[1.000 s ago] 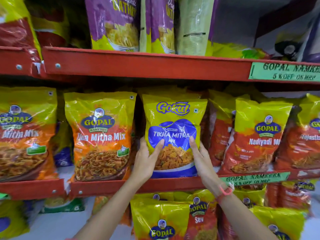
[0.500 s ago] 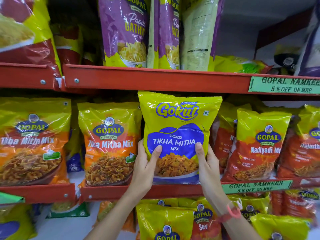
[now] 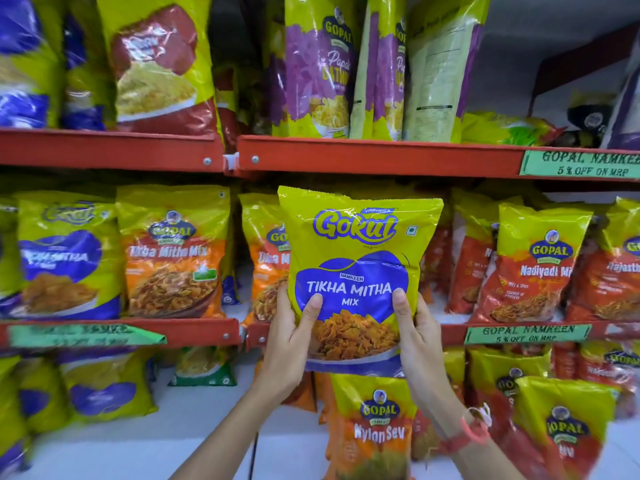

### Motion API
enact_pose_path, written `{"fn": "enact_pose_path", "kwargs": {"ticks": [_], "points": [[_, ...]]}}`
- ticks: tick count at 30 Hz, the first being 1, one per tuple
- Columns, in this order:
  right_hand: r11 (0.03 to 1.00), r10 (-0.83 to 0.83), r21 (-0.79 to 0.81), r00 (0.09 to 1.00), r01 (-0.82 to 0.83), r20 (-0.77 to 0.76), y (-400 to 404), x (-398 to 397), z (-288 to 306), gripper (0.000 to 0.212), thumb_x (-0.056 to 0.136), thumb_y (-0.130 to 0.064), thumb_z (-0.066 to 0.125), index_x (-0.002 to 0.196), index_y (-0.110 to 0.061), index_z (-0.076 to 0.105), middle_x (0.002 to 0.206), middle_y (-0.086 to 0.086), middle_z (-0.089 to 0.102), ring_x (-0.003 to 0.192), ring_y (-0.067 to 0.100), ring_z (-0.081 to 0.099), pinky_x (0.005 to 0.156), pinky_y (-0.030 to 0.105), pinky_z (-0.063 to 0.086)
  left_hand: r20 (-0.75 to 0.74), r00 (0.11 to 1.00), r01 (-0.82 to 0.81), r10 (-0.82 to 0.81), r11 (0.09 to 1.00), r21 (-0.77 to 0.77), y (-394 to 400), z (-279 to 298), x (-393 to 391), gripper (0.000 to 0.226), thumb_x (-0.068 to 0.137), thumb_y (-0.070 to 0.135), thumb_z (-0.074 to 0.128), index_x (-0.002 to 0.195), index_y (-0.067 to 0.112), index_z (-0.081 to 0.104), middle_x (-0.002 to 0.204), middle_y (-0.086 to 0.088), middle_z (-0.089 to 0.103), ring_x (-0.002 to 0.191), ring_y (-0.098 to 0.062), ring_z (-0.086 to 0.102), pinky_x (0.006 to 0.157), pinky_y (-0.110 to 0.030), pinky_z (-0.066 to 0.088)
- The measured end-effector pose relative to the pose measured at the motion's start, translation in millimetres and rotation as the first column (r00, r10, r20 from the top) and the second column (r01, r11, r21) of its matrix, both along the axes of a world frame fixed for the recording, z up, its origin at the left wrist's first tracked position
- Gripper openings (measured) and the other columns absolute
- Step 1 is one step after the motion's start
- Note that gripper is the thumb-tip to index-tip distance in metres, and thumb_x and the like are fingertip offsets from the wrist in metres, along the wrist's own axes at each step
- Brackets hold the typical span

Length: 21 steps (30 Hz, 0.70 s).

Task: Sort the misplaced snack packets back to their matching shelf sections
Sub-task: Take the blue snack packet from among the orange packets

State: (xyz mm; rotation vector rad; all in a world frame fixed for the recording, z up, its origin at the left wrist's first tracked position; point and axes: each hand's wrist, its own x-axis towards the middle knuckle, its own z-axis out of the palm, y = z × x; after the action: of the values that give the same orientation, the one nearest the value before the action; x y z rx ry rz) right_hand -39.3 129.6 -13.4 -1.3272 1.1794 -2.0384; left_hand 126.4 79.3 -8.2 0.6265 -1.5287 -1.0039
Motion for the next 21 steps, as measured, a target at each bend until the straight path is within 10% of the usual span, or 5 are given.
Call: {"fn": "enact_pose_path", "kwargs": {"ticks": [8,12,21], "points": [[0.985,0.081,0.152,0.996,-0.084,0.026,27.9,91.5,-52.3,0.049,0.087,-0.057,0.054,0.122,-0.024,0.065,0.116,-0.006,0.077,0.111,0.011,0.071,0.093,0.035,0.058,0.031,0.998,-0.065,0.062,0.993,0.097,36.7,-50.6,95.2,0.029,0.087,0.049,0.05,0.115,0.054,0.046,0.112,0.034,0.065,0.108,0.011,0.061,0.09,-0.014,0.049],[0.956,0.141,0.258,0.99,-0.14,0.015,32.4,128.5,-89.5,0.041,0.092,-0.053,0.053,0.12,-0.026,0.066,0.115,-0.01,0.076,0.109,0.005,0.07,0.085,0.014,0.054,0.045,0.994,-0.106,0.098,0.969,0.224,51.8,-88.6,136.9,0.027,0.085,0.052,0.05,0.112,0.053,0.048,0.113,0.026,0.068,0.113,0.001,0.062,0.094,-0.024,0.048],[0.808,0.187,0.546,0.975,-0.222,0.12,5.7,183.8,-176.1,0.034,0.089,-0.05,0.059,0.099,-0.02,0.073,0.102,0.0,0.079,0.098,0.017,0.072,0.095,0.048,0.054,0.249,0.962,-0.22,0.112,0.857,0.466,40.6,-174.6,204.1,0.023,0.098,0.04,0.04,0.115,0.026,0.046,0.107,0.019,0.062,0.098,0.008,0.062,0.082,-0.012,0.044]]}}
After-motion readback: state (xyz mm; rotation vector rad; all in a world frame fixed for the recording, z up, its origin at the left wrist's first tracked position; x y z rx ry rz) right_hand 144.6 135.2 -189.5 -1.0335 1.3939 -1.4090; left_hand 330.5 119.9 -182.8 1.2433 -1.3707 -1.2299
